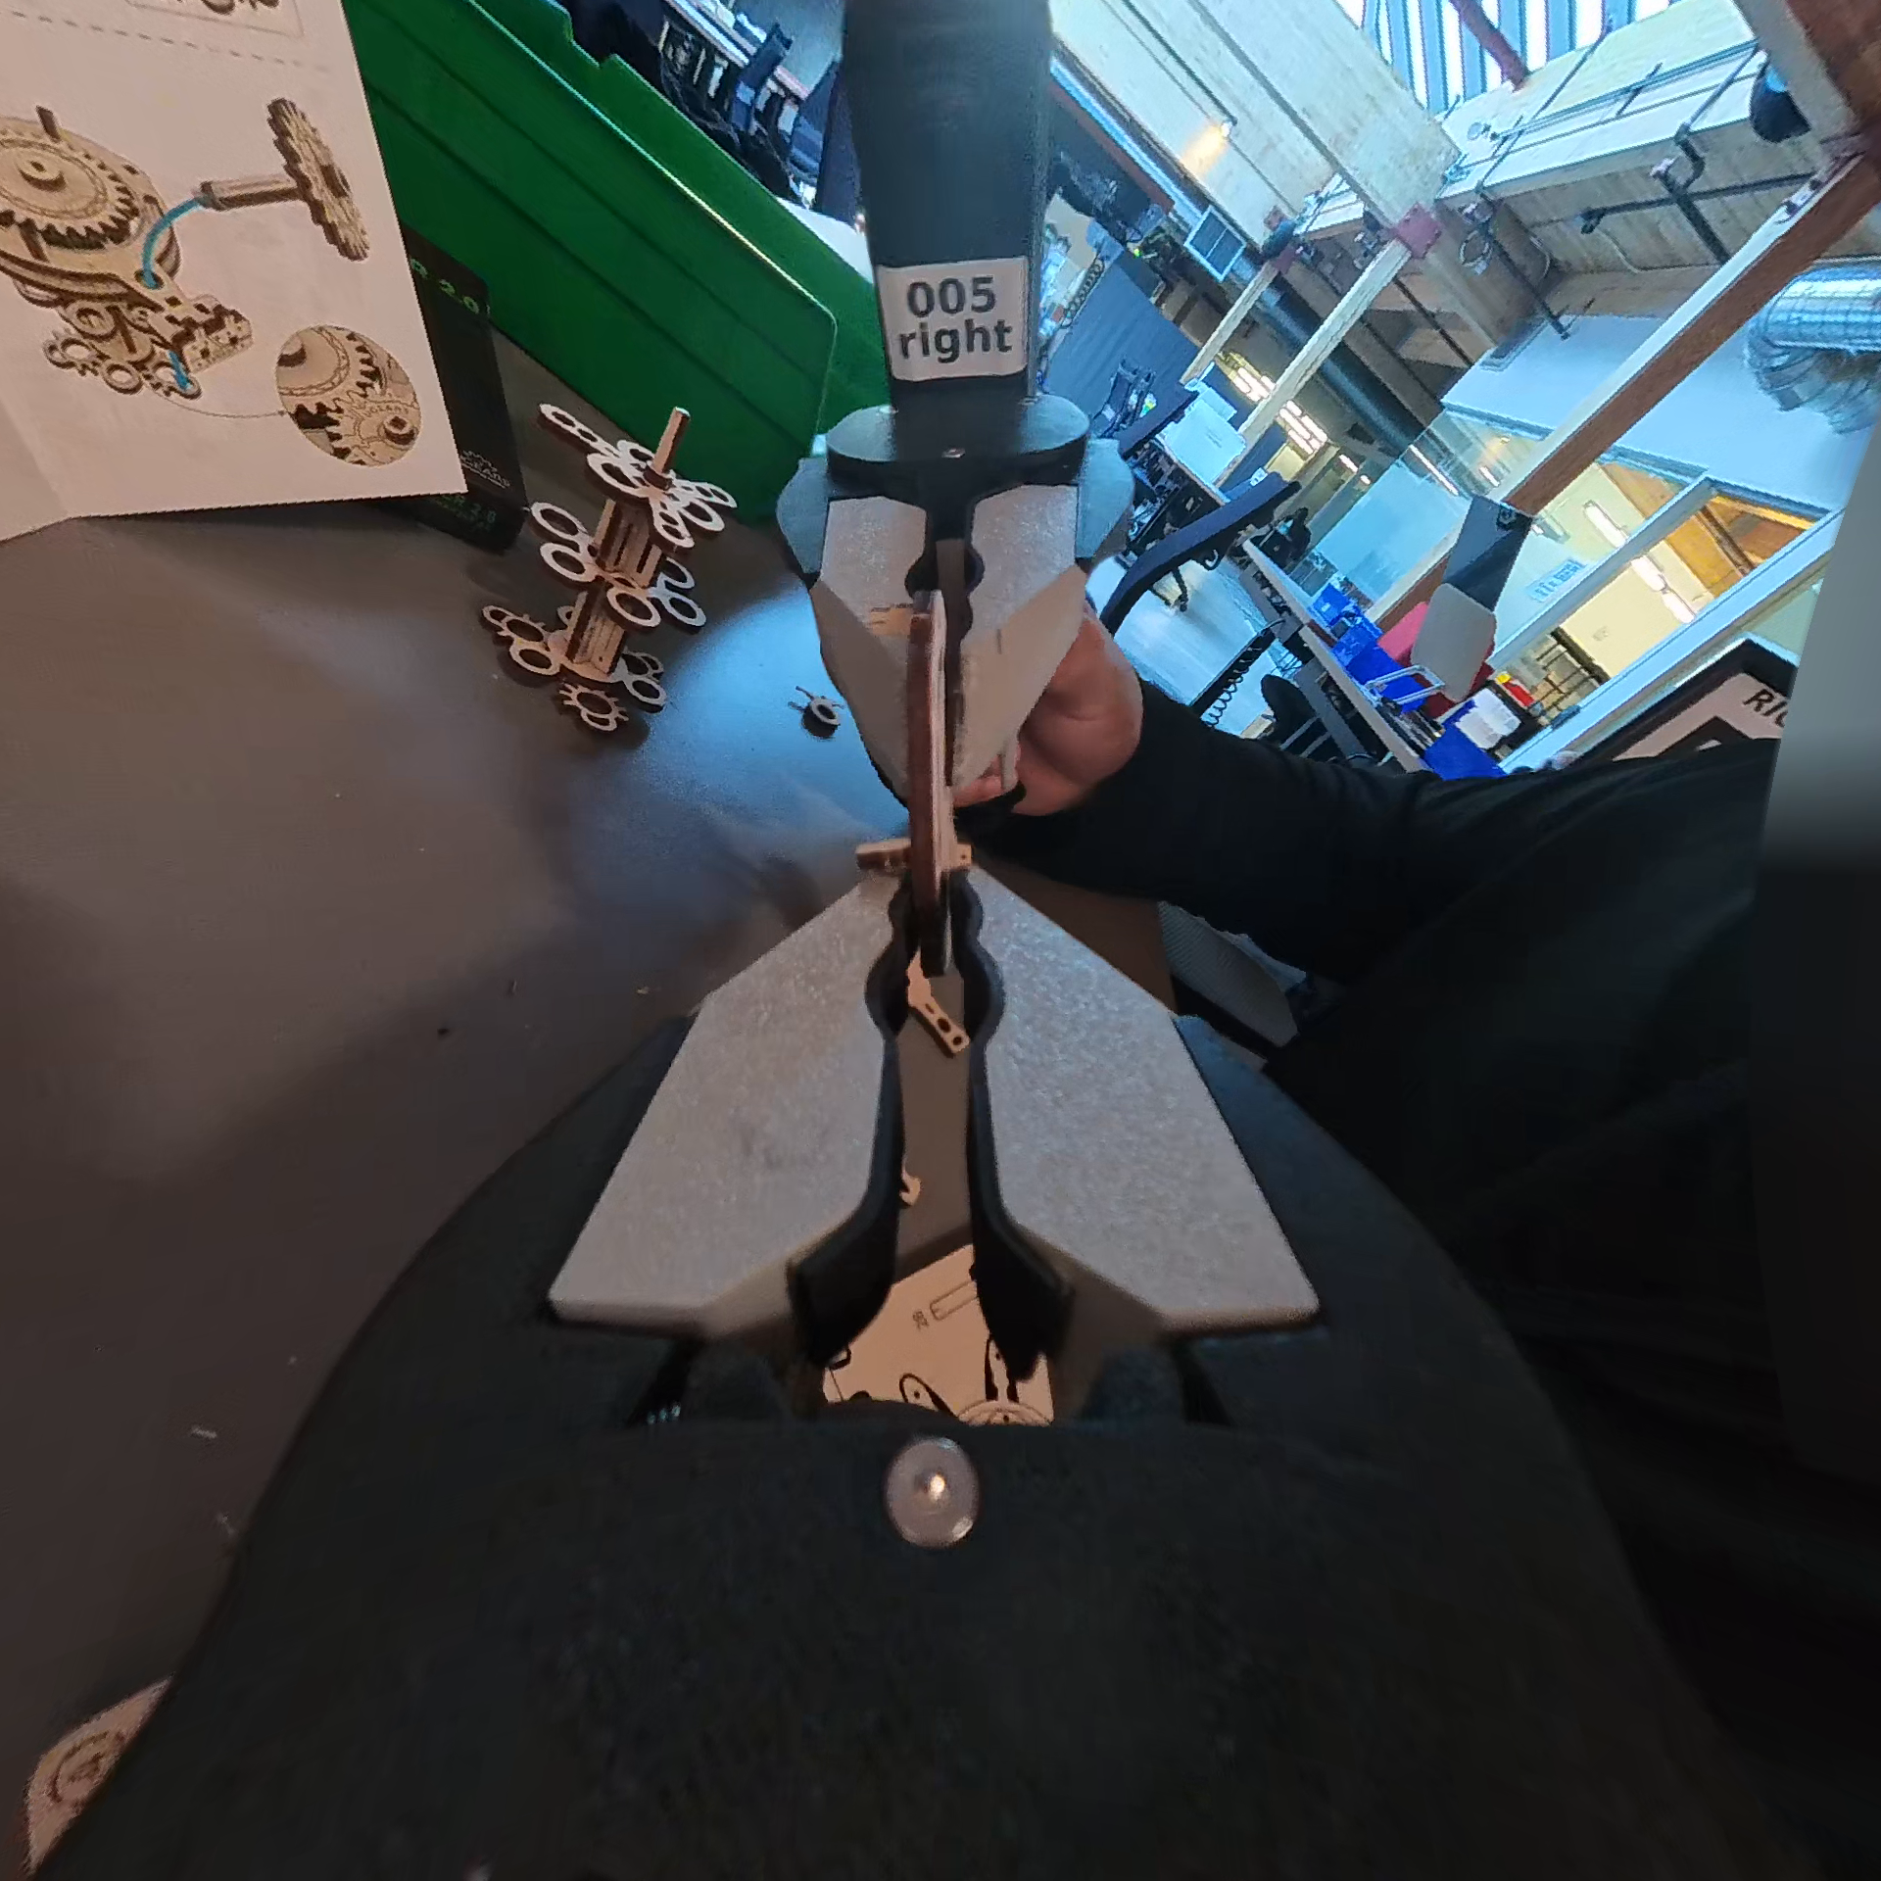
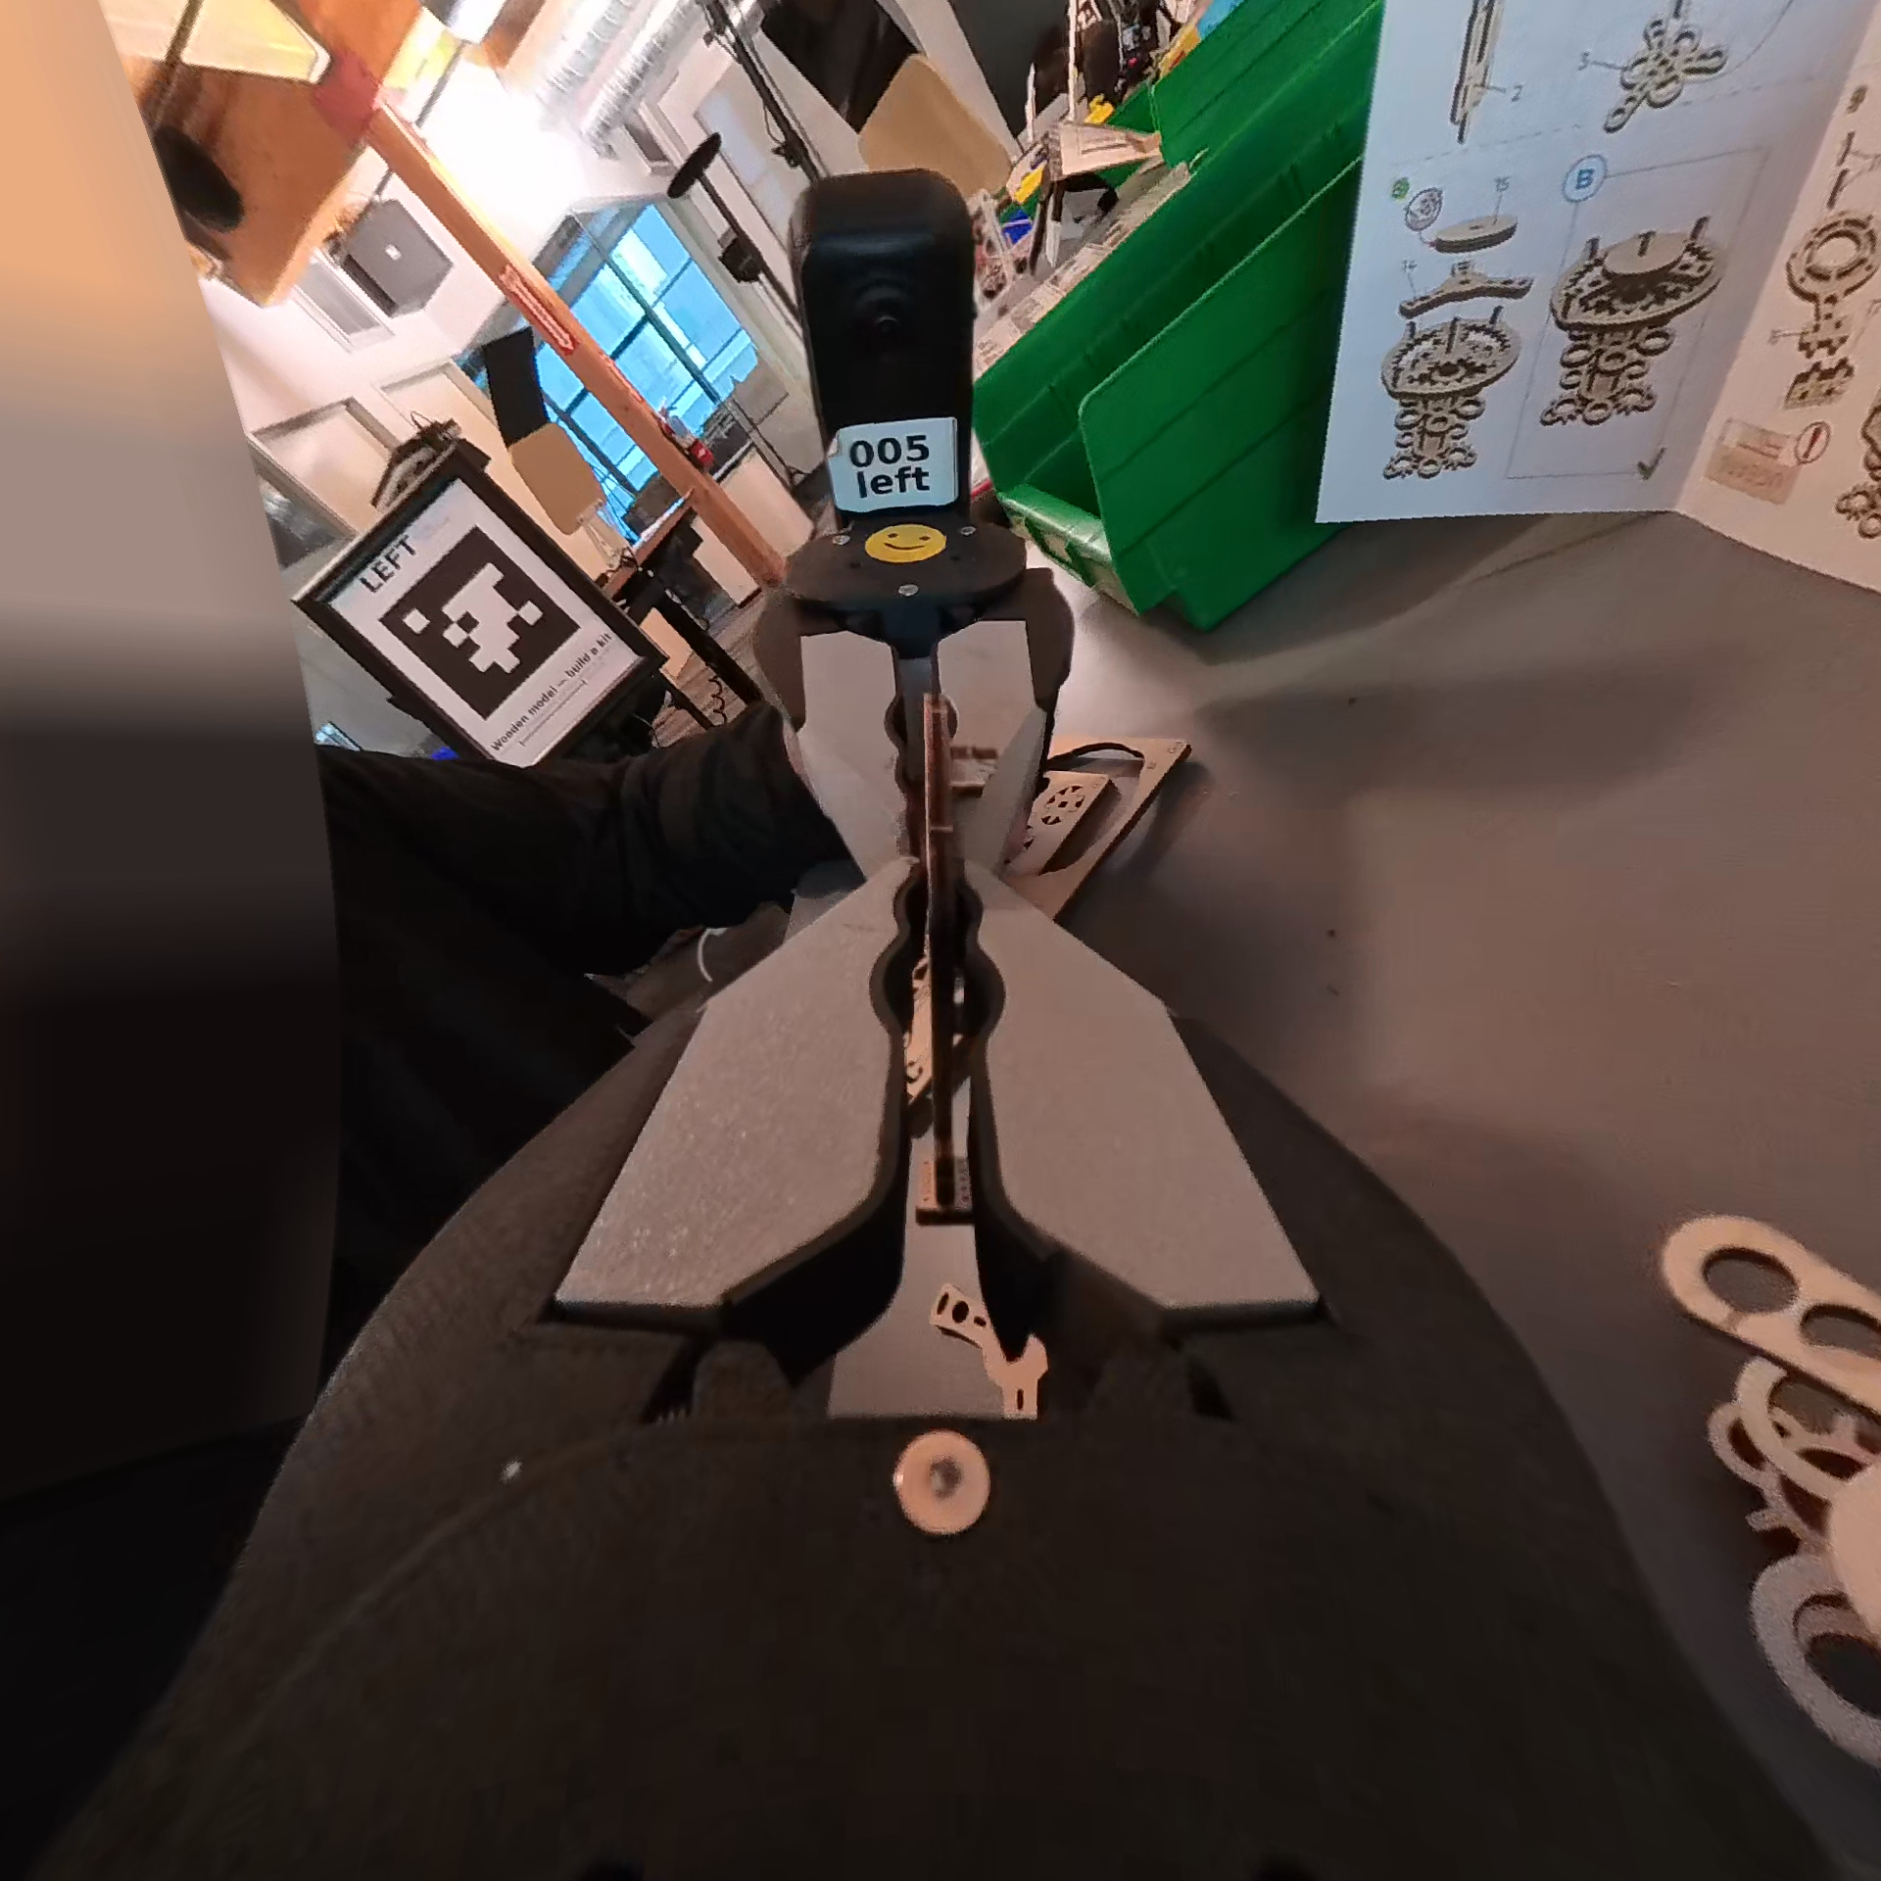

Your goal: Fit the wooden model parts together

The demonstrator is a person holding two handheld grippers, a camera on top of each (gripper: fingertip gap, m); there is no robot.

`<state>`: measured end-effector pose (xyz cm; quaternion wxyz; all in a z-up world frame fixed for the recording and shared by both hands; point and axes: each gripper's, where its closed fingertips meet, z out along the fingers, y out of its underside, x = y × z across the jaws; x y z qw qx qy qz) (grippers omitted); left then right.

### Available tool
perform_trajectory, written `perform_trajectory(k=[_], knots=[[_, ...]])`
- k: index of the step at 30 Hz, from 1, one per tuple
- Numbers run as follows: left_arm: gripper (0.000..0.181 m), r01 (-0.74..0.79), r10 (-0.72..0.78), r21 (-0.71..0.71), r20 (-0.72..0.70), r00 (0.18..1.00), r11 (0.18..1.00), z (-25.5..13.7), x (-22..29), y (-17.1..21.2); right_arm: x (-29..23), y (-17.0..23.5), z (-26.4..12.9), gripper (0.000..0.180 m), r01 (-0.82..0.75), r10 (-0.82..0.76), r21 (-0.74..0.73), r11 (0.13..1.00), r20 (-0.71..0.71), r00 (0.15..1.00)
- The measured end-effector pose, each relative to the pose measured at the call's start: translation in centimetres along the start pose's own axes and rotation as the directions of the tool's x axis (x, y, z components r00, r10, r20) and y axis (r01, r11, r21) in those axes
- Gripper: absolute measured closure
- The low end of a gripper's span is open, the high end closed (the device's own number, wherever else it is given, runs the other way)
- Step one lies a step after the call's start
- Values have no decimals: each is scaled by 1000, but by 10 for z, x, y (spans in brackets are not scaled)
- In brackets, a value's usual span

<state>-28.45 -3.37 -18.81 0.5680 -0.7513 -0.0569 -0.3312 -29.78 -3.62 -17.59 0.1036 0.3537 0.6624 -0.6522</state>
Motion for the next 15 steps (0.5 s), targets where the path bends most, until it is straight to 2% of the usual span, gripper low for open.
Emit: perform_trajectory(k=[10,15], knots=[[181,5,-7,28,54,999,1000,-2,-9,-4,12,0,-6,174,55,-56,-15,998,-109,992],[180,6,-8,20,86,996,1000,-1,-13,-3,18,5,-1,170,103,-113,-69,992,-174,978]])
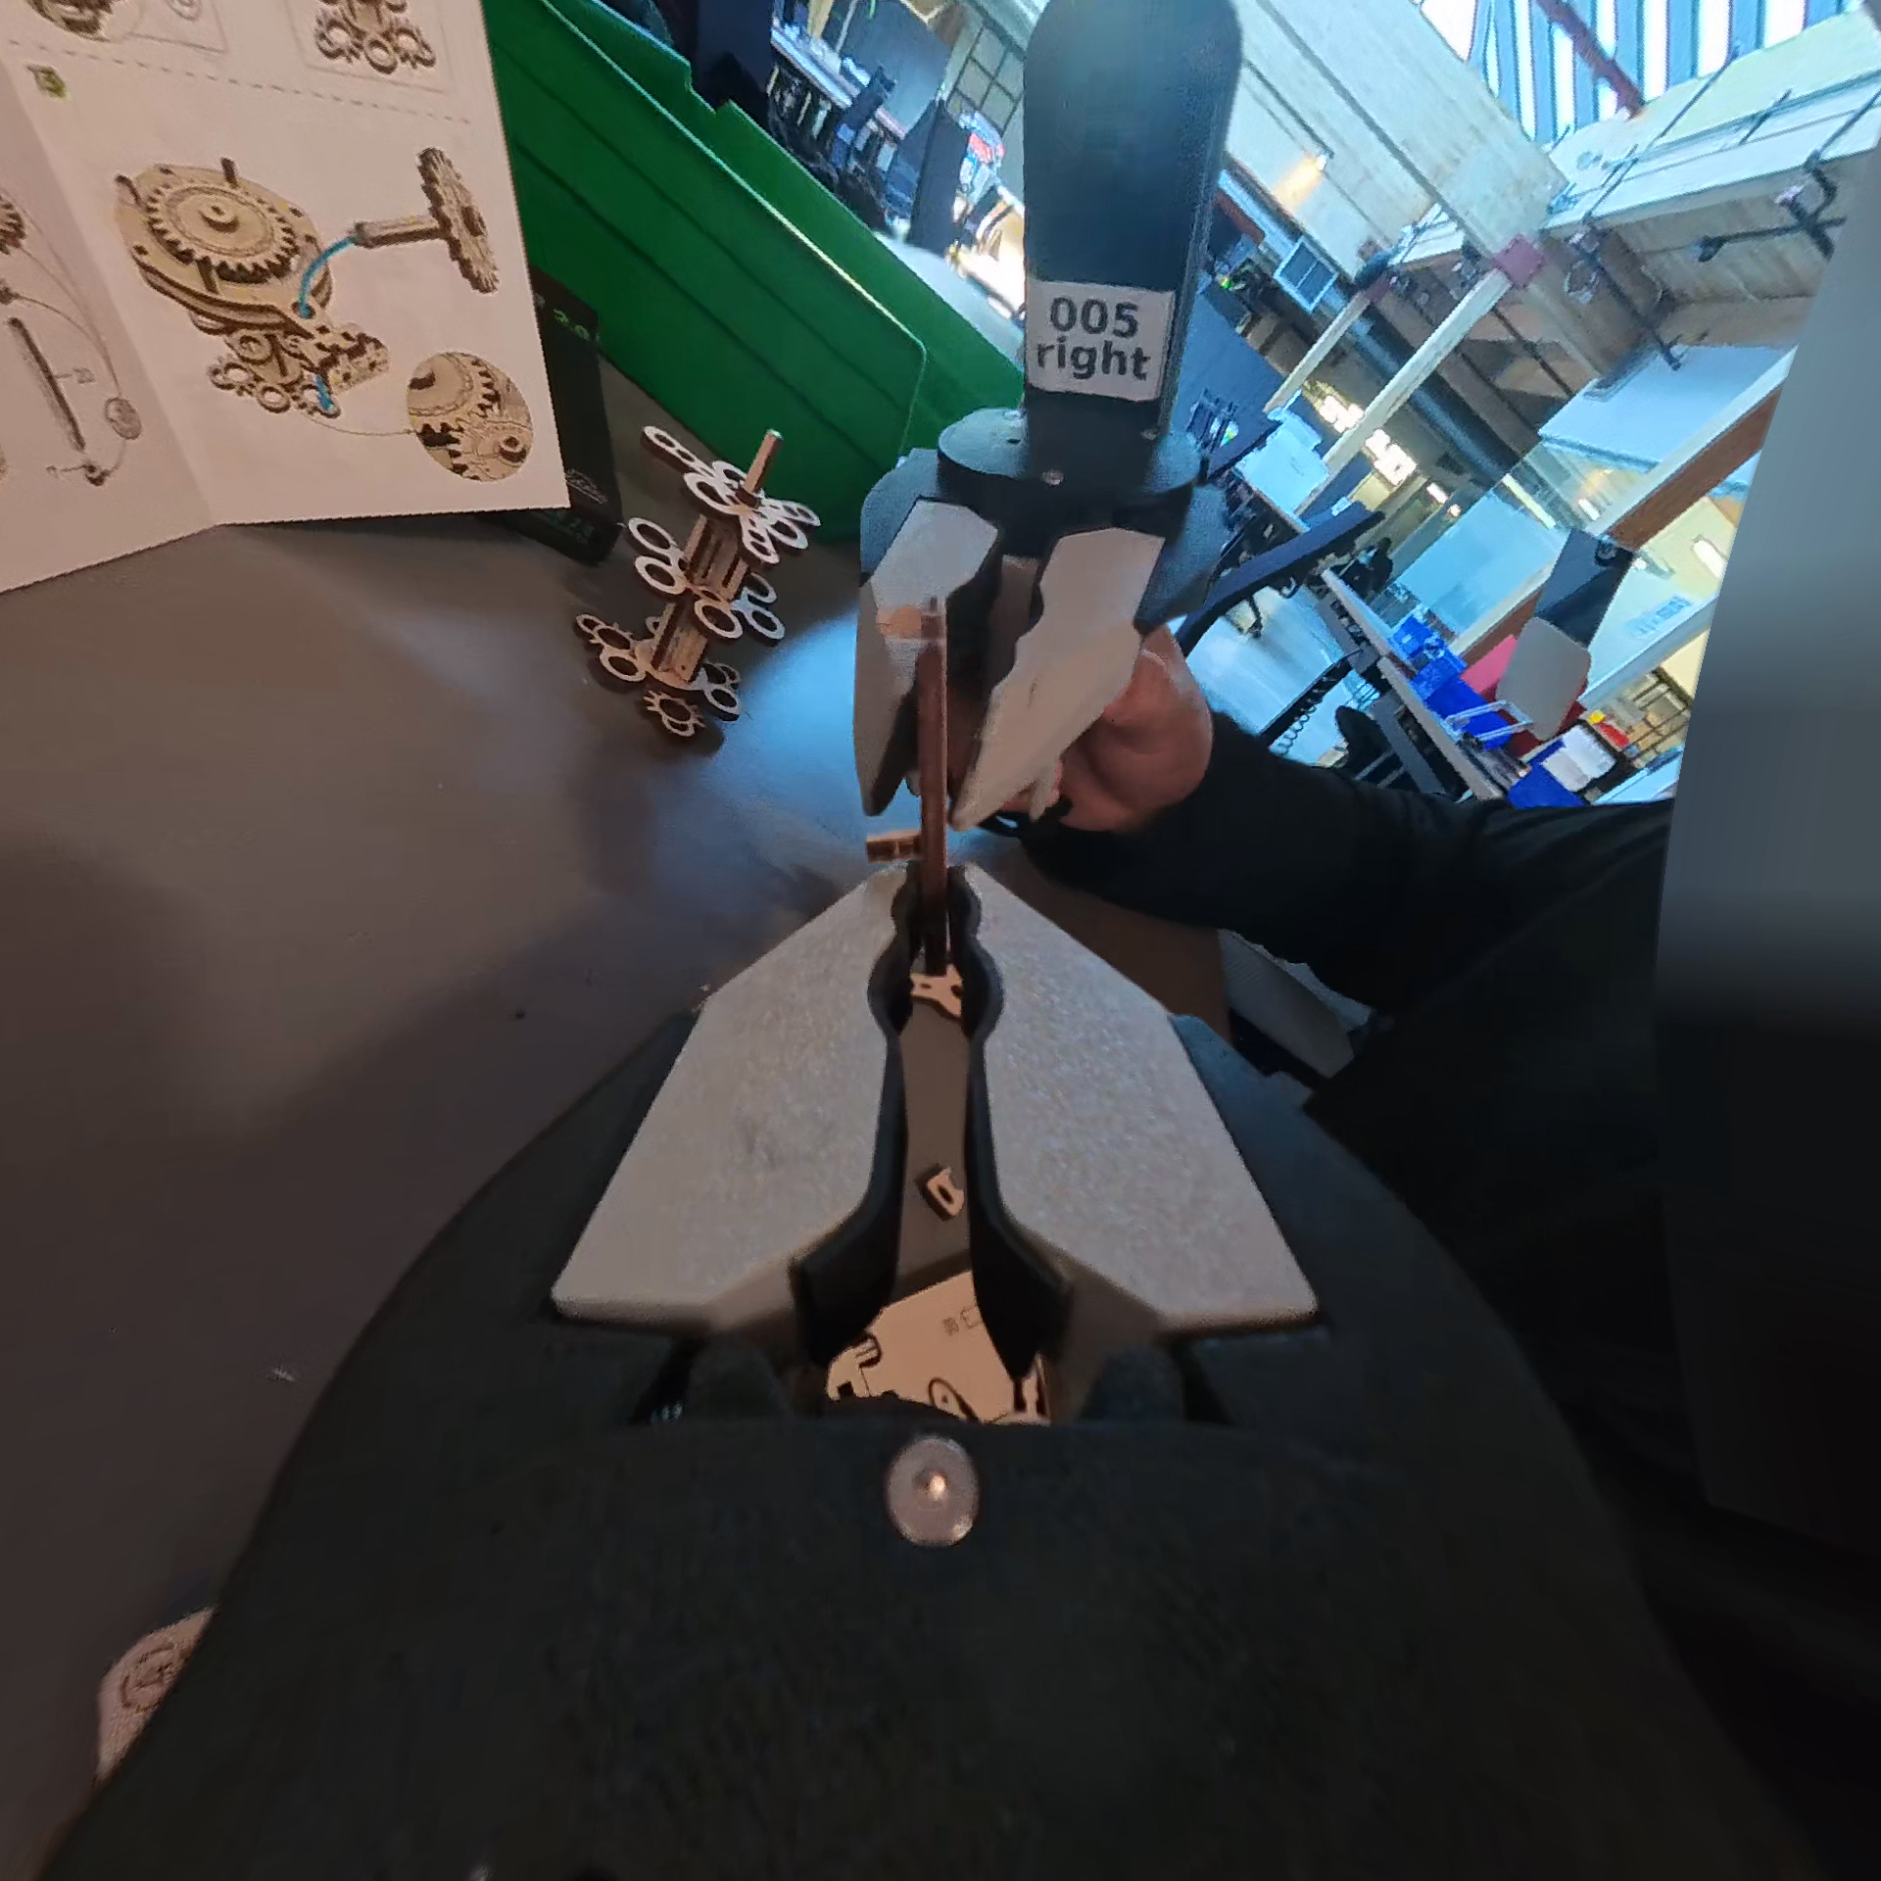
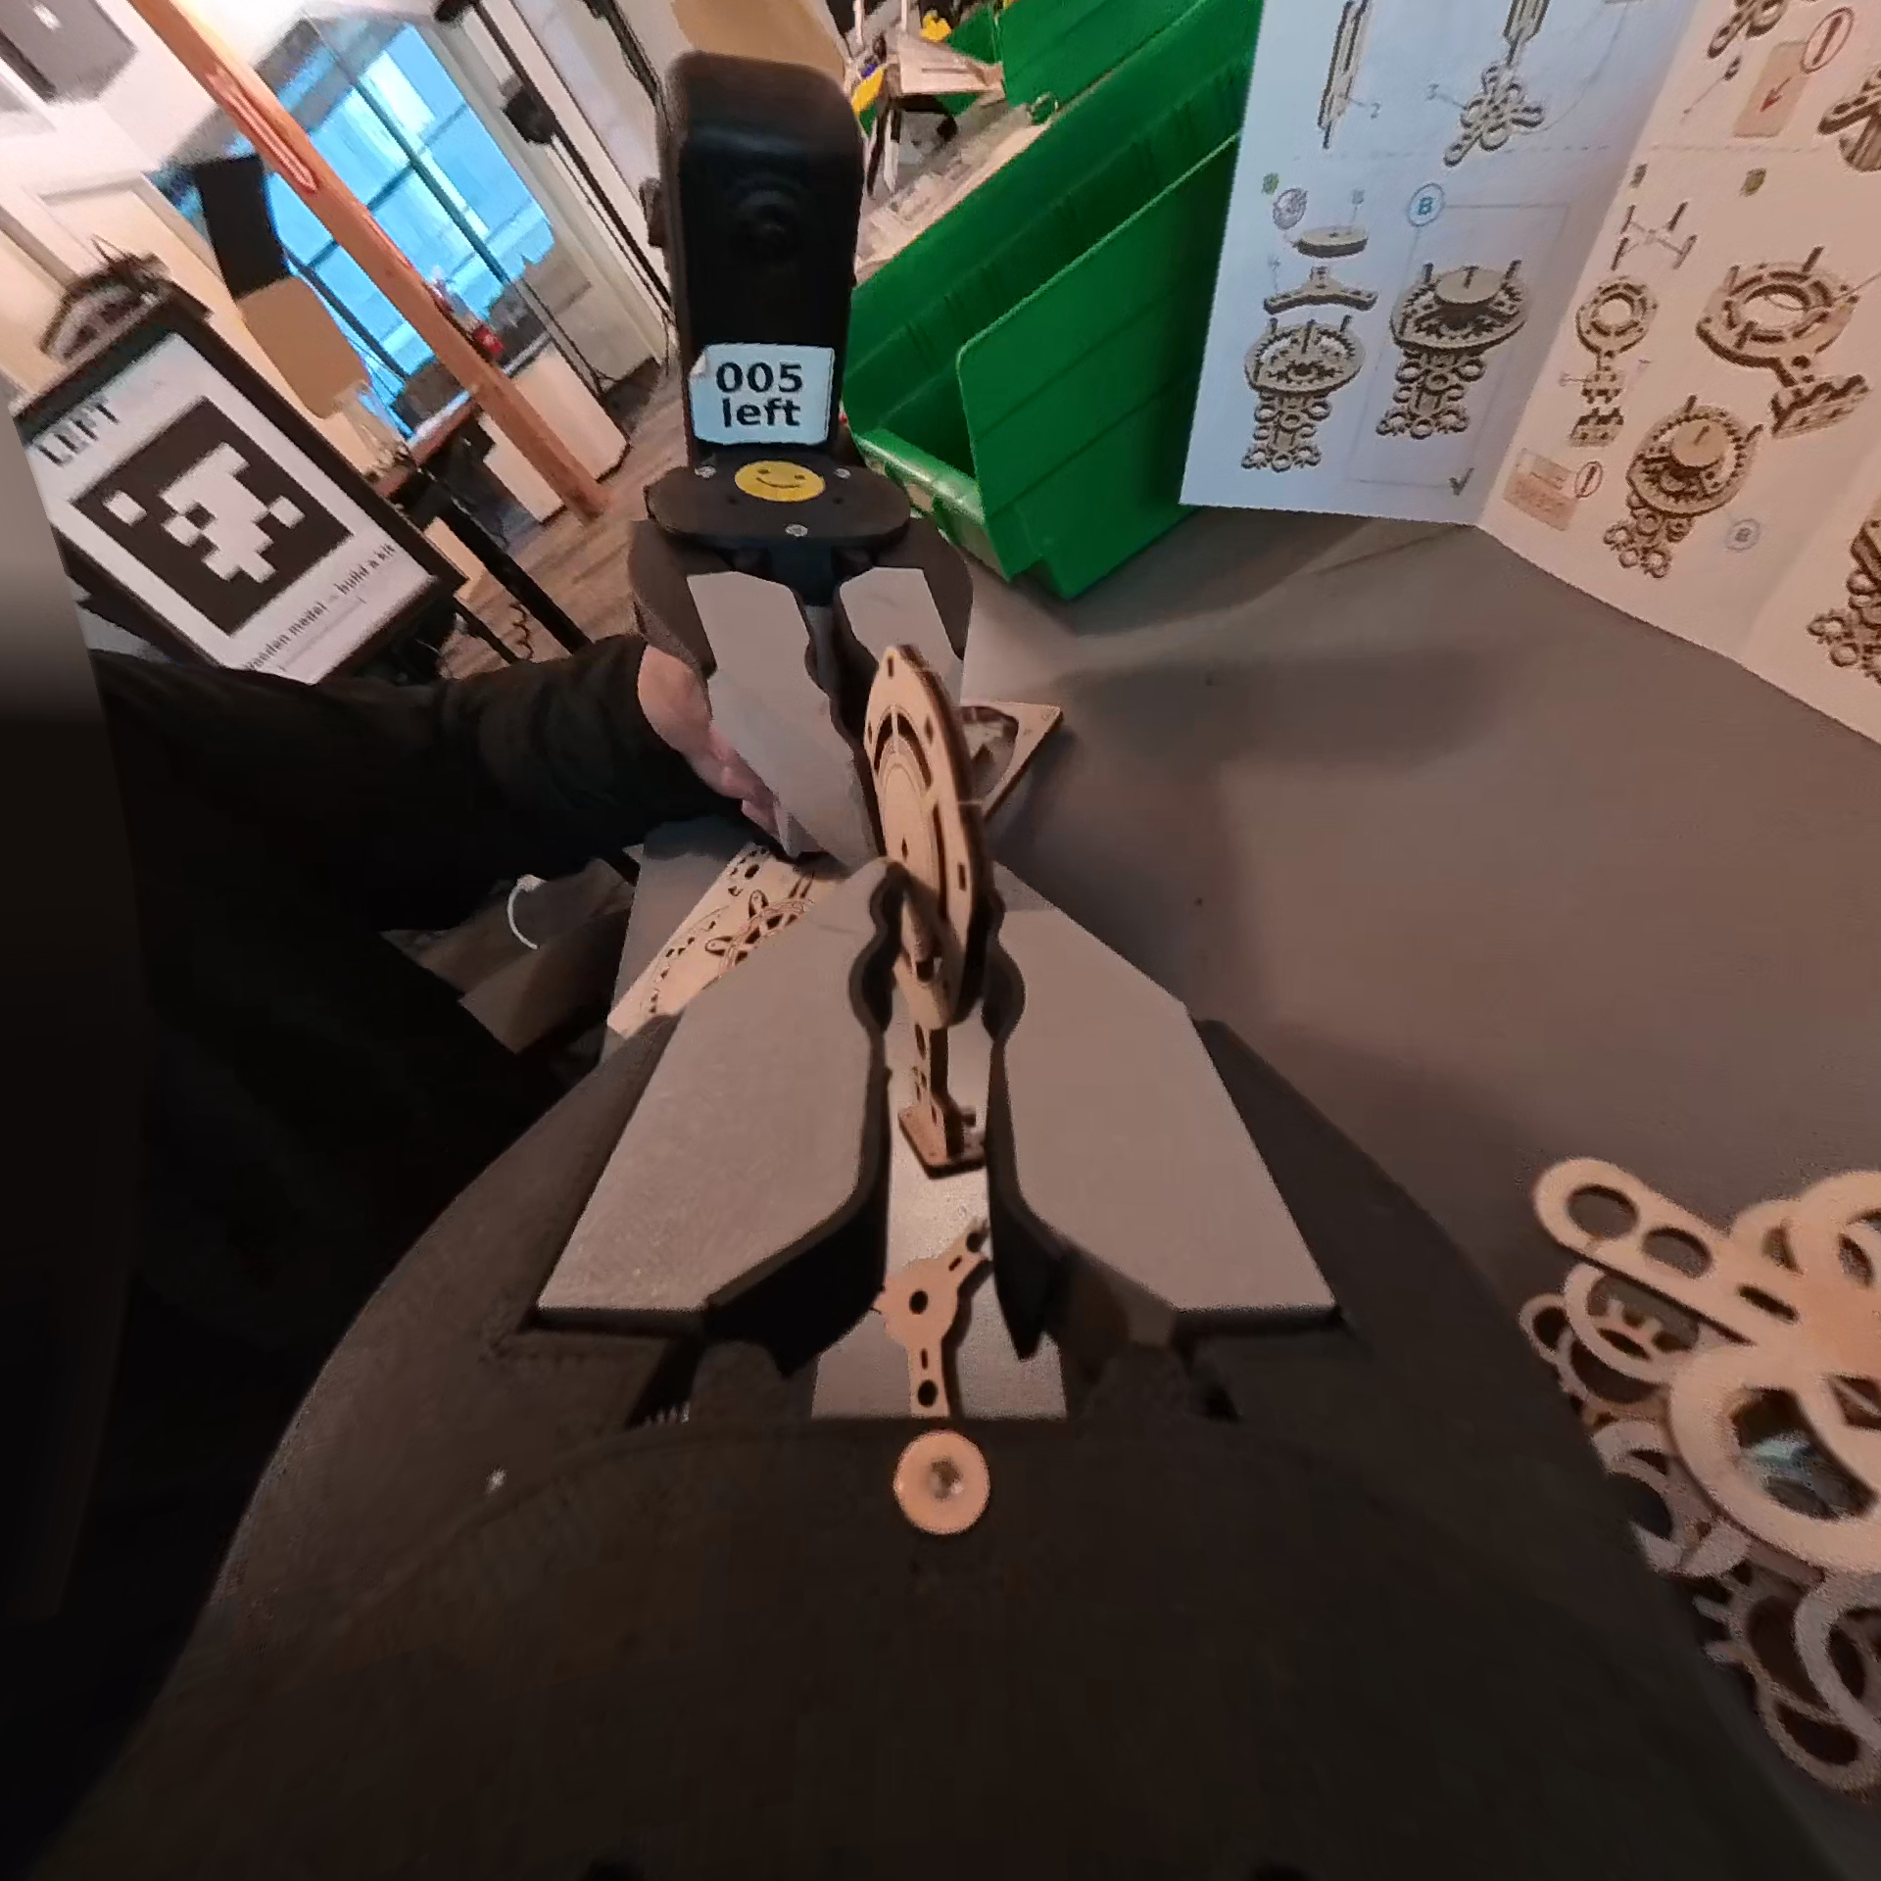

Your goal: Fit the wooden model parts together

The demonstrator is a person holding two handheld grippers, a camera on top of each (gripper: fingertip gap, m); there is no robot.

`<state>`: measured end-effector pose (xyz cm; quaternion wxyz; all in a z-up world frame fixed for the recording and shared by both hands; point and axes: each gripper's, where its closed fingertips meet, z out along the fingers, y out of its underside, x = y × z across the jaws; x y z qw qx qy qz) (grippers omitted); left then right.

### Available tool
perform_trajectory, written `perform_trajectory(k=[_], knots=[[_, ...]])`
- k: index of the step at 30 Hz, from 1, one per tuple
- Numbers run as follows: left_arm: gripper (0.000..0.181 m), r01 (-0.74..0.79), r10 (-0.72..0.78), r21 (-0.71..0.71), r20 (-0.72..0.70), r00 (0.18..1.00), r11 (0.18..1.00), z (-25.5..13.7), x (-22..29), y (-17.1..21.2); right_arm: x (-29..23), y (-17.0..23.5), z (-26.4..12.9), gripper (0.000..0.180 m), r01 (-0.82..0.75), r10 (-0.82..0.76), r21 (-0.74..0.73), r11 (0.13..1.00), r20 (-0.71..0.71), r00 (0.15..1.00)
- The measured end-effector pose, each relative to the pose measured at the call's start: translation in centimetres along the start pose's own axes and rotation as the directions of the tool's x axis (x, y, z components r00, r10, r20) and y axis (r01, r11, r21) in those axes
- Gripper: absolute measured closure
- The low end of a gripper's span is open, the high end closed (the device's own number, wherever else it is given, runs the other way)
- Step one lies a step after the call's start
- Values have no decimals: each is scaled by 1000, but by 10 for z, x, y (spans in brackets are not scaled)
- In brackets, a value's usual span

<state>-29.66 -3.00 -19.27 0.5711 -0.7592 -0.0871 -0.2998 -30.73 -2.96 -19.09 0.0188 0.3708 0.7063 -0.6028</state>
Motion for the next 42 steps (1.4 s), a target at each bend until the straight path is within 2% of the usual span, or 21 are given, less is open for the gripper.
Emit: perform_trajectory(k=[9,19,24,28,31,38,42], knots=[[180,-43,43,-41,6,999,998,4,3,7,-5,4,0,174,-18,20,-32,999,48,999],[180,5,-3,-59,39,999,998,4,-4,10,1,9,3,175,-19,15,-75,997,-63,998],[177,40,-38,-44,42,998,998,3,-8,8,4,5,4,178,78,-91,-83,993,-161,983],[179,30,-30,0,5,1000,1000,2,-2,2,8,-8,3,173,257,-269,-79,963,-290,918],[179,45,-45,7,-8,999,999,3,-2,1,10,-5,2,171,216,-227,-71,974,-257,939],[181,62,-62,48,-7,998,997,-3,-7,-6,2,-13,-10,139,185,-182,4,983,-152,971],[180,3,2,57,-98,995,998,-7,8,-9,-6,-22,-24,134,178,-174,52,983,-76,982]])
